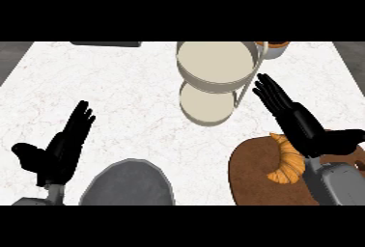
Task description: Pick the squash from the cutting board and place it in the tiered basket
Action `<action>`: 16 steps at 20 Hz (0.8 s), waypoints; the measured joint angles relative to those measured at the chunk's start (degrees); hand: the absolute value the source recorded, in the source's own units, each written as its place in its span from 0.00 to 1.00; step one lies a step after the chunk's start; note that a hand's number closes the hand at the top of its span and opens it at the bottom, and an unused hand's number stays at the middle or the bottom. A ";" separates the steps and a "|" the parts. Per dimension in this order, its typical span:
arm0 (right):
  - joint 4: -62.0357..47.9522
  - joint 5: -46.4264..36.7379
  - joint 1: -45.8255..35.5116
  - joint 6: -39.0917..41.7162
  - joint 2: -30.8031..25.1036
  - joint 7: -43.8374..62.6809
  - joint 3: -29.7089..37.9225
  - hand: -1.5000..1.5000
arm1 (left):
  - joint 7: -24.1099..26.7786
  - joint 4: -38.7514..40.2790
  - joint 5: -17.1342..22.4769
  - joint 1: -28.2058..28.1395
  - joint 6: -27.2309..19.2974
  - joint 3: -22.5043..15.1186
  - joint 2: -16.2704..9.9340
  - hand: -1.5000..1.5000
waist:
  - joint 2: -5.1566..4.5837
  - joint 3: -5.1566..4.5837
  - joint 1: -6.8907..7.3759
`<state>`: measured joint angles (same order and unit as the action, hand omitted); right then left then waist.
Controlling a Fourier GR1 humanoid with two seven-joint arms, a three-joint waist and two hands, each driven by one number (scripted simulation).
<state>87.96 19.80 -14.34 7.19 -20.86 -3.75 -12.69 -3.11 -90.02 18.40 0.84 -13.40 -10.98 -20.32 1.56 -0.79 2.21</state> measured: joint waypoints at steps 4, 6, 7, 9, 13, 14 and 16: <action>-1.04 -2.66 0.25 -8.73 0.87 2.32 4.14 0.00 | 1.26 -0.26 -1.13 0.59 0.92 -0.52 -0.13 0.50 | -0.93 0.44 -1.84; -2.64 -3.86 0.38 -15.25 1.23 3.69 7.98 0.00 | 2.45 -0.01 -2.02 1.20 2.29 -1.35 -0.72 0.50 | -1.22 0.50 -2.92; -4.14 -6.72 1.25 -18.12 -0.55 4.57 8.88 0.00 | 2.68 0.06 -2.25 1.22 2.75 -1.85 -0.75 0.50 | -1.43 0.37 -3.62; -5.99 -9.01 2.09 -25.17 1.16 5.73 10.82 0.00 | 3.66 0.84 -2.90 1.52 3.75 -3.27 -0.16 0.50 | -1.63 0.47 -3.85; -4.38 -12.84 3.55 -35.29 6.31 2.57 11.81 0.00 | 6.31 5.72 -4.08 3.82 5.65 -4.71 1.93 0.50 | -1.67 0.66 -3.53; -3.18 -14.38 4.70 -36.87 6.39 1.85 11.57 0.00 | 6.78 6.86 -4.15 4.30 6.24 -4.75 2.25 0.50 | -1.63 0.66 -3.48; 0.06 -18.50 5.58 -39.89 4.96 4.46 10.34 0.00 | 7.63 8.86 -4.23 5.38 7.51 -4.42 2.37 0.50 | -1.55 0.66 -3.40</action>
<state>88.02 1.30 -8.76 -32.70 -15.91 0.70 -2.35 4.53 -81.16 14.17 6.23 -5.89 -15.40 -17.95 0.01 -0.13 -1.19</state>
